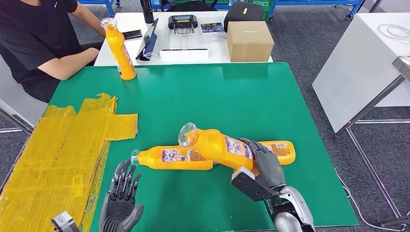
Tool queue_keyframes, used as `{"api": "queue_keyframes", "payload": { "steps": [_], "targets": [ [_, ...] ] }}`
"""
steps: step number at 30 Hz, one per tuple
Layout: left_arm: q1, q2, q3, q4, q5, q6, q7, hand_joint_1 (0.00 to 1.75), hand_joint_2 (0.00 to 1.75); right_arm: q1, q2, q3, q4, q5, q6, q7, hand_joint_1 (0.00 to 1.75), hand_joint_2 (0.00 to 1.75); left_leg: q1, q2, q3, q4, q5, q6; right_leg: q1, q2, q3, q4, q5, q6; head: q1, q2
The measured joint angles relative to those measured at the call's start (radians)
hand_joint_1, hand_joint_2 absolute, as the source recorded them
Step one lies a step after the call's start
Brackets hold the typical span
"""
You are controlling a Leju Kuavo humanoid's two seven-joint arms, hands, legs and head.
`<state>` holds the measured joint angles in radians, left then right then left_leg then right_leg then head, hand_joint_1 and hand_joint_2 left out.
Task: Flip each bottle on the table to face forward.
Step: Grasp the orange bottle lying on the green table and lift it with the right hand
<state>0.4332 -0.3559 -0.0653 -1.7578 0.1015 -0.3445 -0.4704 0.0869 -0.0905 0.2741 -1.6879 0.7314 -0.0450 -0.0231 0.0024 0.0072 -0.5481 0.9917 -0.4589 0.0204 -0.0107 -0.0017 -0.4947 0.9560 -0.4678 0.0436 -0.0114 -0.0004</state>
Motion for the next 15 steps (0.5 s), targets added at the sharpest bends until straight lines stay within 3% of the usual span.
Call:
{"api": "queue_keyframes", "payload": {
  "steps": [6, 15],
  "targets": [
    [0.0, 0.0, -0.018, 0.001, 0.013, -0.016, 0.009, 0.0, 1.75, -0.038, 0.02, 0.027, 0.029, 0.019, 0.001, 0.005, 1.75, 1.75, 0.0, 0.0, -0.002, 0.0, 0.0, 0.0, 0.0, 0.0, -0.002, 0.0, 0.0, 0.0, 0.0, 0.0],
    [0.005, -0.002, -0.047, 0.016, 0.122, -0.001, 0.035, 0.0, 1.75, -0.104, 0.127, 0.179, 0.105, 0.108, -0.042, 0.017, 1.75, 1.75, 0.001, 0.0, -0.003, 0.0, 0.0, 0.0, 0.001, 0.0, -0.003, 0.001, 0.0, 0.0, 0.0, 0.0]
  ]
}}
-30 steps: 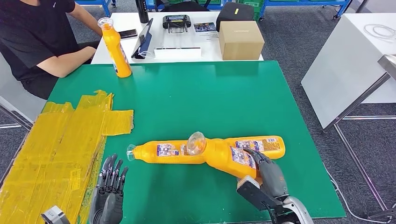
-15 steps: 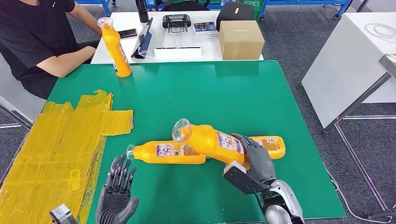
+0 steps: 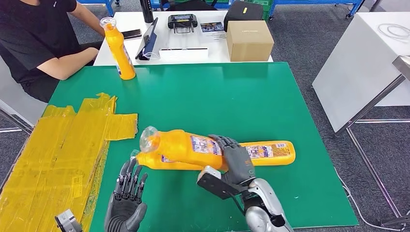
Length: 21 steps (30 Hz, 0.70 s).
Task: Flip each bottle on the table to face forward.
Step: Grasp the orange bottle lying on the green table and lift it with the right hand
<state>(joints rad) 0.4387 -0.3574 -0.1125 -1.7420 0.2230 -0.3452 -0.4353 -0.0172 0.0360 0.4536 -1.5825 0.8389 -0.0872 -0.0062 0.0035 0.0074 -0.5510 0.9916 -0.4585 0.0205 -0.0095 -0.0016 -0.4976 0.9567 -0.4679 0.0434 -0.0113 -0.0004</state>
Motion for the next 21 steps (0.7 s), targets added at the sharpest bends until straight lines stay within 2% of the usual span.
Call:
{"api": "queue_keyframes", "payload": {
  "steps": [9, 21],
  "targets": [
    [0.016, 0.0, 0.016, 0.021, 0.112, -0.001, 0.023, 0.0, 1.75, 0.0, 0.053, 0.114, 0.027, 0.005, -0.02, 0.002, 1.75, 1.75, 0.0, 0.0, -0.002, 0.0, 0.0, 0.0, -0.001, 0.0, -0.002, 0.0, 0.0, 0.0, 0.0, 0.0],
    [0.013, 0.0, 0.013, 0.036, 0.121, 0.019, 0.041, 0.0, 1.75, -0.031, 0.079, 0.154, 0.065, -0.061, -0.013, -0.004, 1.75, 1.75, -0.001, 0.0, -0.002, 0.0, 0.0, 0.0, -0.001, 0.0, -0.002, 0.0, 0.0, 0.0, 0.0, 0.0]
  ]
}}
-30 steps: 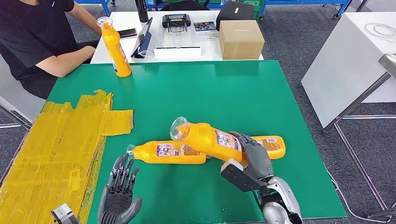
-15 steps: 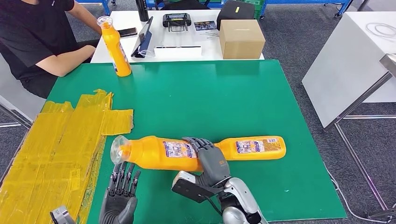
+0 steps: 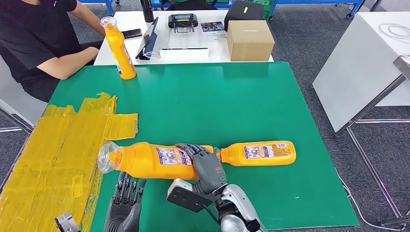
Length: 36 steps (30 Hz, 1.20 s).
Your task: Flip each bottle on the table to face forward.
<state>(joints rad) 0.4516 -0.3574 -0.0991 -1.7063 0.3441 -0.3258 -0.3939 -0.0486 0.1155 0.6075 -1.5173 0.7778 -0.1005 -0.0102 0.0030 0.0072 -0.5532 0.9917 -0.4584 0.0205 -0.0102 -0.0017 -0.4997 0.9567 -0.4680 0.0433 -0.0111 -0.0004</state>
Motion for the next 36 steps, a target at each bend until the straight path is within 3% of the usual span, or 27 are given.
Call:
{"api": "queue_keyframes", "payload": {
  "steps": [16, 22, 36],
  "targets": [
    [-0.021, 0.0, -0.016, 0.016, -0.019, 0.001, -0.01, 0.0, 1.75, -0.069, 0.039, 0.011, 0.182, -0.068, 0.034, -0.001, 1.75, 1.75, 0.0, 0.0, 0.0, 0.0, 0.0, 0.0, 0.0, 0.0, 0.0, 0.0, 0.0, 0.0, 0.0, 0.0],
    [-0.024, 0.0, -0.015, 0.018, -0.027, 0.013, -0.024, 0.0, 1.75, -0.084, 0.069, 0.054, 0.251, -0.049, 0.043, -0.002, 1.75, 1.75, 0.0, 0.0, 0.0, 0.0, 0.0, 0.0, 0.0, 0.0, -0.001, 0.0, 0.0, 0.0, 0.0, 0.0],
    [-0.04, 0.0, 0.03, 0.046, -0.008, 0.048, -0.081, 0.0, 1.75, -0.142, 0.083, 0.217, 0.297, -0.013, 0.084, -0.051, 1.75, 1.75, 0.0, 0.0, 0.0, 0.0, 0.0, 0.0, 0.0, 0.0, -0.001, 0.0, 0.0, 0.0, 0.0, 0.0]
  ]
}}
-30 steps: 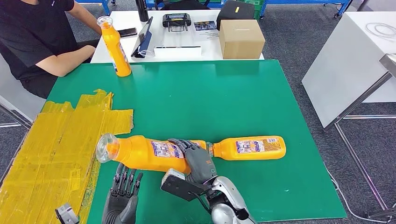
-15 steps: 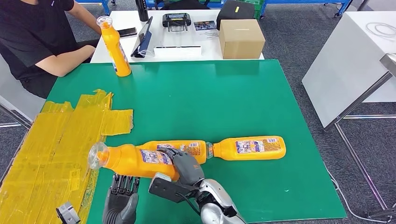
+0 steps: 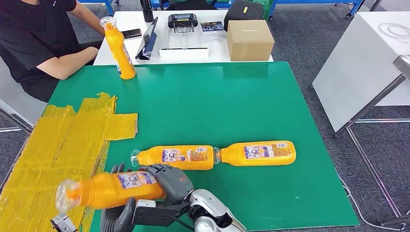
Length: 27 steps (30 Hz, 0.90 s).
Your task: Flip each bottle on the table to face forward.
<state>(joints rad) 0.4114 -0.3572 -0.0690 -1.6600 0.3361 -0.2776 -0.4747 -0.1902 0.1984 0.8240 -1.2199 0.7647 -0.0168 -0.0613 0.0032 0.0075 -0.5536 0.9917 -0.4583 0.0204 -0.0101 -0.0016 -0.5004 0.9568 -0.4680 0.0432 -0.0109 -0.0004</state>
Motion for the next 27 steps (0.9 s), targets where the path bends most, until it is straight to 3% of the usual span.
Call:
{"api": "queue_keyframes", "payload": {
  "steps": [16, 20, 27],
  "targets": [
    [0.0, 0.0, 0.019, 0.006, 0.004, 0.009, -0.029, 0.02, 1.75, -0.02, -0.002, 0.07, 0.0, 0.006, 0.015, -0.021, 1.75, 1.75, 0.0, 0.0, 0.0, 0.0, 0.0, 0.0, 0.0, 0.0, 0.0, 0.0, 0.0, 0.0, 0.0, 0.0],
    [0.005, 0.0, 0.024, 0.006, 0.017, 0.025, -0.042, 1.71, 1.75, -0.025, -0.006, 0.087, 0.0, 0.006, 0.018, -0.027, 1.75, 1.75, 0.0, 0.0, 0.0, 0.0, 0.0, 0.0, 0.0, 0.0, 0.0, 0.0, 0.0, 0.0, 0.0, 0.0],
    [0.011, 0.0, 0.026, 0.005, 0.047, 0.053, -0.072, 1.75, 1.75, -0.028, -0.008, 0.099, 0.0, 0.004, 0.02, -0.03, 1.75, 1.75, 0.0, 0.0, 0.0, 0.0, 0.0, 0.0, 0.0, 0.0, 0.0, 0.0, 0.0, 0.0, 0.0, 0.0]
  ]
}}
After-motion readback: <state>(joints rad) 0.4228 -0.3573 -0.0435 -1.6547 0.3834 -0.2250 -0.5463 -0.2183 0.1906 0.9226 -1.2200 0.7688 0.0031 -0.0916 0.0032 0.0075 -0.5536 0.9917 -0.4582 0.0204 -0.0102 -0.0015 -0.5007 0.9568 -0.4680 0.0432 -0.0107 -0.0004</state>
